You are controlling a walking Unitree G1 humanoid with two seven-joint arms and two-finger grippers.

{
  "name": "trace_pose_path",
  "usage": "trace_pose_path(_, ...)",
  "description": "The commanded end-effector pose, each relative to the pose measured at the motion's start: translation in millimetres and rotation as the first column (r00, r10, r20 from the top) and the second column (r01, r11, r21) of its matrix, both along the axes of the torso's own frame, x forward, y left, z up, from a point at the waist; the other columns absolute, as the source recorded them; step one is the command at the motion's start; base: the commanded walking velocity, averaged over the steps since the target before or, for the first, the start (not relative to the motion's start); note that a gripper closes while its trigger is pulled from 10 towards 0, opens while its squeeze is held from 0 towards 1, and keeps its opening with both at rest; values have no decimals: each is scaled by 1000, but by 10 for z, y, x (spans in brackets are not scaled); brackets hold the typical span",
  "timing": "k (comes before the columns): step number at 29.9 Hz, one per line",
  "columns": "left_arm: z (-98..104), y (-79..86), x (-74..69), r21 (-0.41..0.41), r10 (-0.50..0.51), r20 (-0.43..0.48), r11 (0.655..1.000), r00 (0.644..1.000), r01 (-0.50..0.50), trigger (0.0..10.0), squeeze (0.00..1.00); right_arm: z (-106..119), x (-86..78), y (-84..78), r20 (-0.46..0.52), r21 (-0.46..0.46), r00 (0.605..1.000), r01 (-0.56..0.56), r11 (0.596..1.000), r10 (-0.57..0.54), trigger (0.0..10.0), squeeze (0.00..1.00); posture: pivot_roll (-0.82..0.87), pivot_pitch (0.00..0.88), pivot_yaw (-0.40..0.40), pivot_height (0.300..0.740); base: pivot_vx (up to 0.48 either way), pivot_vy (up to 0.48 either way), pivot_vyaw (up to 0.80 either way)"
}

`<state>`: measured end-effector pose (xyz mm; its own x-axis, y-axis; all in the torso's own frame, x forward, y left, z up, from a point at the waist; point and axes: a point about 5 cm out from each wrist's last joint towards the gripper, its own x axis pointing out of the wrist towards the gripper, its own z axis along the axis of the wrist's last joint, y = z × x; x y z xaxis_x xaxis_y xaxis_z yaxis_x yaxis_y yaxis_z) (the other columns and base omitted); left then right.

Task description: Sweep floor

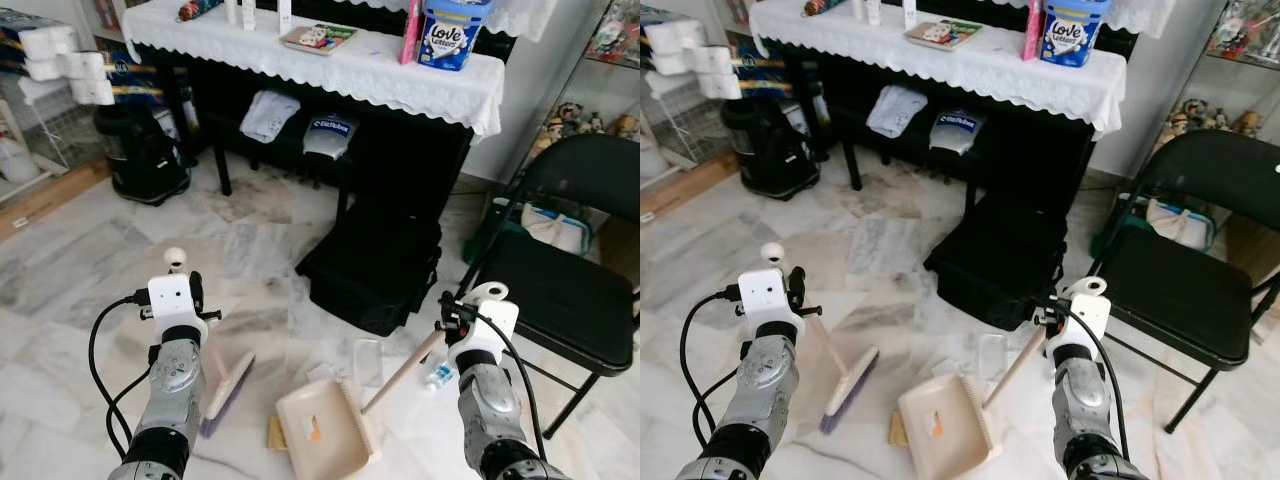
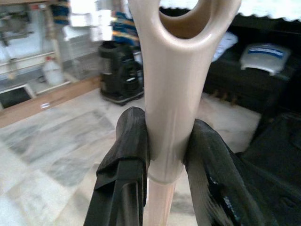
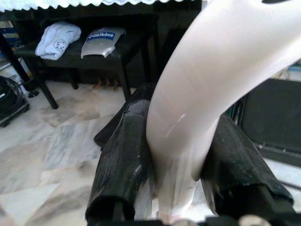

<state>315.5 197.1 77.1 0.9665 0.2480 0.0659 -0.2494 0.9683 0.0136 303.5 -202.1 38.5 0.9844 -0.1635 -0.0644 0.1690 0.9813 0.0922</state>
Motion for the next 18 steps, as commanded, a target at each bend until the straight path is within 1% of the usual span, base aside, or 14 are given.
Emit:
trace_pose_path(1, 57, 16, 11, 7, 6, 32, 1000, 999, -7, 10000, 0, 153, 23, -122, 89, -45, 994, 61, 997, -57, 10000, 0, -30, 39, -16, 740, 0, 0, 0)
trace_pose_path(4, 56, 20, 10, 8, 9, 31, 1000, 999, -9, 10000, 0, 181, 20, -132, 106, -58, 992, 77, 995, -70, 10000, 0, -30, 38, -15, 740, 0, 0, 0)
trace_pose_path(10, 53, 32, 4, 14, 13, 28, 1000, 1000, -13, 10000, 0, 207, -23, -98, 139, -77, 985, 109, 991, -98, 10000, 0, -28, 34, -10, 740, 0, 0, 0)
trace_pose_path(13, 51, 32, 1, 16, 10, 27, 1000, 1000, -10, 10000, 0, 193, -40, -84, 138, -77, 985, 114, 990, -103, 10000, 0, -26, 36, -7, 740, 0, 0, 0)
trace_pose_path(18, 44, 32, -10, 19, -2, 21, 1000, 1000, 2, 10000, 0, 114, -96, -37, 108, -76, 988, 118, 990, -109, 10000, 0, -17, 50, -1, 740, 0, 0, 0)
